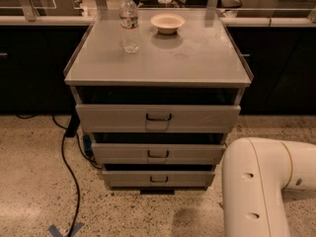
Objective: Open bottom drawer
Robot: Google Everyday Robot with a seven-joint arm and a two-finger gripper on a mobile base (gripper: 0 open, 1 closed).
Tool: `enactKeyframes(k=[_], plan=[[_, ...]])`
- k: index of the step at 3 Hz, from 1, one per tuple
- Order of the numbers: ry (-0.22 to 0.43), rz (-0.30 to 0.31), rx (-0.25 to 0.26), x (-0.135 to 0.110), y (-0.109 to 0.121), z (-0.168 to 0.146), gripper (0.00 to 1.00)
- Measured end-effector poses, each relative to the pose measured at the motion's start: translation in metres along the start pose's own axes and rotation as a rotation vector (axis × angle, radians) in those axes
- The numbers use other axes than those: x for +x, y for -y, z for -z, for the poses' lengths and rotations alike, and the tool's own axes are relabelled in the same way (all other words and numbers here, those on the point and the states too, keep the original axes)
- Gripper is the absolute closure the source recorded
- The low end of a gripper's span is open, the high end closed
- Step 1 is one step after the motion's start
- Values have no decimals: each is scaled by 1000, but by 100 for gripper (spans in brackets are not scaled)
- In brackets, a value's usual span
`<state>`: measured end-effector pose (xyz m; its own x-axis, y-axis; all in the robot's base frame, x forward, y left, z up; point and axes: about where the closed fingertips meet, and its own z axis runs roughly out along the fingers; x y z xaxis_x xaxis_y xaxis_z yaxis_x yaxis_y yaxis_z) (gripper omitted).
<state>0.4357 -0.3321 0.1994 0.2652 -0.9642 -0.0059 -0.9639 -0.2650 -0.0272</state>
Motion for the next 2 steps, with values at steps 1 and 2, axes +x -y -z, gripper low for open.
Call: enactKeyframes(k=[1,2], plan=[[1,-3,-1,0,-1,0,0],[14,-1,19,-2,0,-3,0]])
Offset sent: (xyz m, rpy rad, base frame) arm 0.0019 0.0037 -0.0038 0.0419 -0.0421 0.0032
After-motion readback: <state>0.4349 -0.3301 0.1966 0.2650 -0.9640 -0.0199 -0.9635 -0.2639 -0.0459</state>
